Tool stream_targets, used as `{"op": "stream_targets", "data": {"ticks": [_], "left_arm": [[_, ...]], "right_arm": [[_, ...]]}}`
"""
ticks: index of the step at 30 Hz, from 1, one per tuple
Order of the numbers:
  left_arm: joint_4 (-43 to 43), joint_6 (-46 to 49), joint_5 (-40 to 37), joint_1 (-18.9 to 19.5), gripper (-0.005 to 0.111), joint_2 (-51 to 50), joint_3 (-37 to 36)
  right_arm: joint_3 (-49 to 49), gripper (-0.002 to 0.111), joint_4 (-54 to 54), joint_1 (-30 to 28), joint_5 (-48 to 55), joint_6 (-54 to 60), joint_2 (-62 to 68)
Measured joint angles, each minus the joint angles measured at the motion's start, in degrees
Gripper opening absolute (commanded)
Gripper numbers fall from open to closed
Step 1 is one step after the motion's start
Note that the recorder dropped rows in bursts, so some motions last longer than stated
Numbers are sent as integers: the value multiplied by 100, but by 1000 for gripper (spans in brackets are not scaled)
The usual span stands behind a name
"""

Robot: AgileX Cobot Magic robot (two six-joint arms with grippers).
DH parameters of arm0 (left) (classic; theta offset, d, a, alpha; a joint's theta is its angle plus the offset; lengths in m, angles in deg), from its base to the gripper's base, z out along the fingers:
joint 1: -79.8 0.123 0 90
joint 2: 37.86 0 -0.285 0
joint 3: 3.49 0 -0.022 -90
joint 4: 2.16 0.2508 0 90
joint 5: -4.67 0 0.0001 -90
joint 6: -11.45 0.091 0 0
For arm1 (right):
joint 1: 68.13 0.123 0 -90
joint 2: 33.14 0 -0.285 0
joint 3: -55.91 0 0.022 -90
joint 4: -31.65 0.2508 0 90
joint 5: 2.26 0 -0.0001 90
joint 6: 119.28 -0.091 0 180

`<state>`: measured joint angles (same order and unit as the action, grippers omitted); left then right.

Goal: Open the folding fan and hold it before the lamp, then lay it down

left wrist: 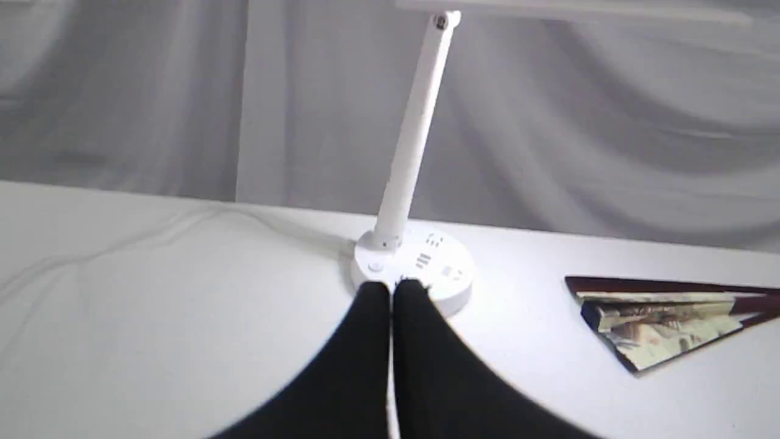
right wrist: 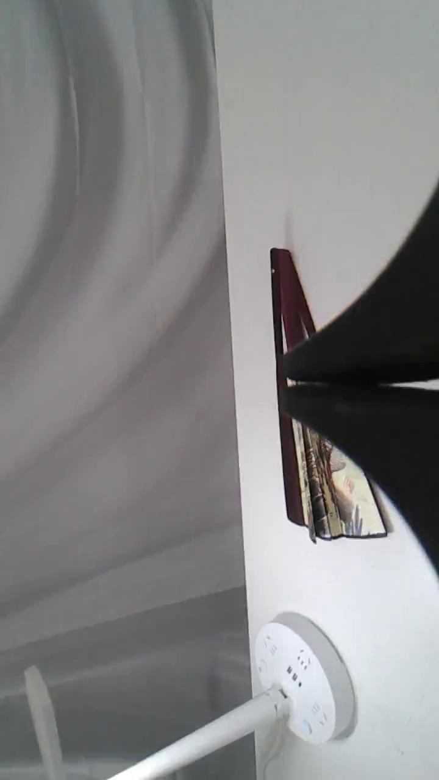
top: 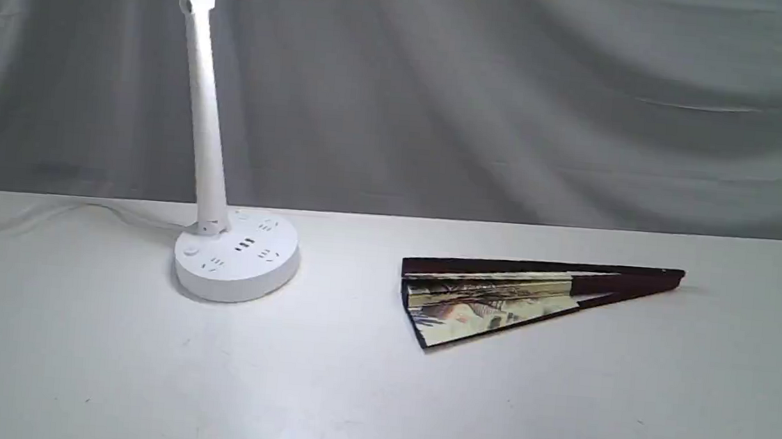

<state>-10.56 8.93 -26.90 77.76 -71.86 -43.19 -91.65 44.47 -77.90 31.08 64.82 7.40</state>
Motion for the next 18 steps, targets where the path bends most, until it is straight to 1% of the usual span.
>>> {"op": "stream_targets", "data": {"ticks": [3,8,14,18], "left_arm": [[0,0,83,0,0,-528,60],[15,0,658,0,0,-1373,54],[15,11,1418,0,0,-2304,54],[15,11,1636,0,0,-2948,78]], "right_arm": [[-92,0,0,0,-127,0,484],[-92,0,-28,0,-602,0,1151],[-92,0,-459,0,-912,0,2035],[-92,0,-532,0,-1200,0,2629]]}}
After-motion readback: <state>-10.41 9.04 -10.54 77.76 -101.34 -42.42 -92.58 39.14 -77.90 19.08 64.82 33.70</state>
